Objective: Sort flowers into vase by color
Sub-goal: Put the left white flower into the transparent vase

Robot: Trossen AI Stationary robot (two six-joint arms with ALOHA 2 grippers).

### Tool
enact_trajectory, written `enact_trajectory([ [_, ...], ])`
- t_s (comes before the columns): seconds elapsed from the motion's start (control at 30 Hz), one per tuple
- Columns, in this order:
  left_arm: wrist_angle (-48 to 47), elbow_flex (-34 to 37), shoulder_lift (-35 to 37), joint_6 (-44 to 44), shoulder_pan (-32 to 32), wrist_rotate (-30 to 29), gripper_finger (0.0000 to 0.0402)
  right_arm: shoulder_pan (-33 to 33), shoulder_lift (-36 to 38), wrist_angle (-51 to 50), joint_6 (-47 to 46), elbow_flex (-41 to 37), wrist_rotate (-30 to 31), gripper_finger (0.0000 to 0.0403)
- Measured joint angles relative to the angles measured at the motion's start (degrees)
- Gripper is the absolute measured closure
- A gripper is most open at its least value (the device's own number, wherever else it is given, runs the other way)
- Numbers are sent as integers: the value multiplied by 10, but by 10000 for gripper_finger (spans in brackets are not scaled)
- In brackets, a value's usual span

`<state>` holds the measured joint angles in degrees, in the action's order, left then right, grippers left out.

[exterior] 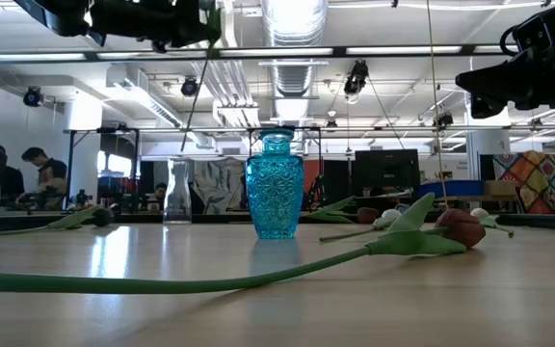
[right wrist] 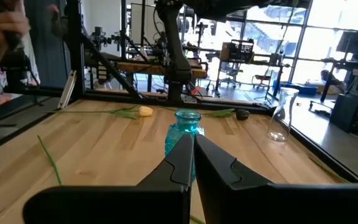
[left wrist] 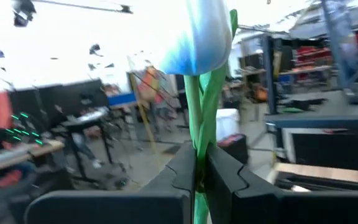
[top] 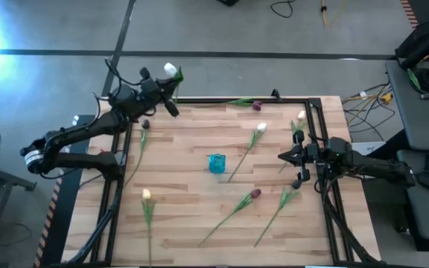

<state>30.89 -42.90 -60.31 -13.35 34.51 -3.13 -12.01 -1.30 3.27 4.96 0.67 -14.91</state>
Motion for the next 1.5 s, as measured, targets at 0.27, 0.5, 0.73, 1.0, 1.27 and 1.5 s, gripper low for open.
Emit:
enact_trajectory([
  [0.27,129,35,-6,2,105,82,400,0,0,0,0,0,0,394],
  [0.5,157,41,-14,19,172,128,400,0,0,0,0,0,0,394],
  [0.73,193,51,-37,19,186,148,400,0,0,0,0,0,0,394],
  [1.0,295,96,-69,20,195,148,400,0,0,0,0,0,0,394],
  [1.27,307,128,-87,23,215,148,400,0,0,0,0,0,0,394],
  [1.5,307,144,-117,24,215,161,400,0,0,0,0,0,0,394],
])
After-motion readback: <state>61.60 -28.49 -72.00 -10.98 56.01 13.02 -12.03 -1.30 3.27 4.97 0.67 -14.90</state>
